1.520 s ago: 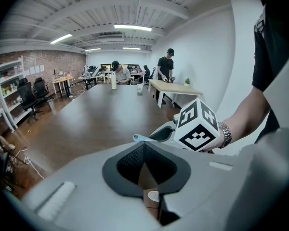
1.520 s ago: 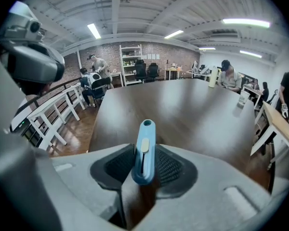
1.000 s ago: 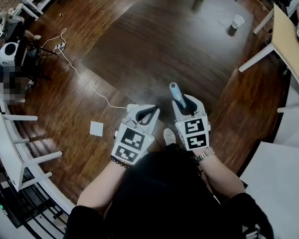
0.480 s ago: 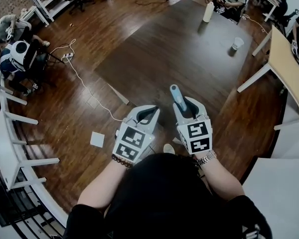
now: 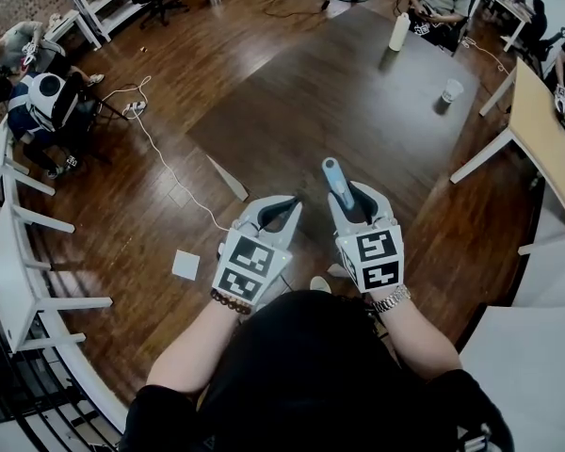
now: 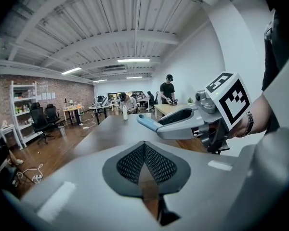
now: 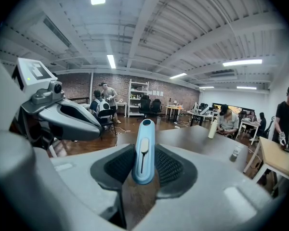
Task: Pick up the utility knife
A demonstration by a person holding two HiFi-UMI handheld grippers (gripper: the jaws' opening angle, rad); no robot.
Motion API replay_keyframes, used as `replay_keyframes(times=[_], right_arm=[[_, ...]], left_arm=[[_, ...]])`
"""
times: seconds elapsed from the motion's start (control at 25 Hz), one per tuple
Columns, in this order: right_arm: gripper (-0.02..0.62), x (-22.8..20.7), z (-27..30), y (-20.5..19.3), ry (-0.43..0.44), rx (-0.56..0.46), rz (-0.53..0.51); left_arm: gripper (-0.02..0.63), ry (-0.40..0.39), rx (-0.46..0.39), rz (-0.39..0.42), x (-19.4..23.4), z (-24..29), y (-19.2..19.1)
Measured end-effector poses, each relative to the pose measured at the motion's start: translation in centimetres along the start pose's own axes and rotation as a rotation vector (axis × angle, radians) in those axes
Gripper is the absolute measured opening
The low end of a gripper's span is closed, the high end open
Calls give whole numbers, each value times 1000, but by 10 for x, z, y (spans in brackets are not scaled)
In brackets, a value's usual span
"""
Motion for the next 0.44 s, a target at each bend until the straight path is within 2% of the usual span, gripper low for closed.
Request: replay_keyframes(times=[0.44], right_arm=[[124,-4,-3,3,12,-8,4]], left_arm=[[17,17,4,-2,-2,2,2]])
Point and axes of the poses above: the fingertips, and each gripper's own axes: z forward along the fingers, x to its left, y out of its top, the point moved 6 cm from there along -z, backward along the fingers, and after that the axes turned 10 degrees about -x, right-handed, at the moved point
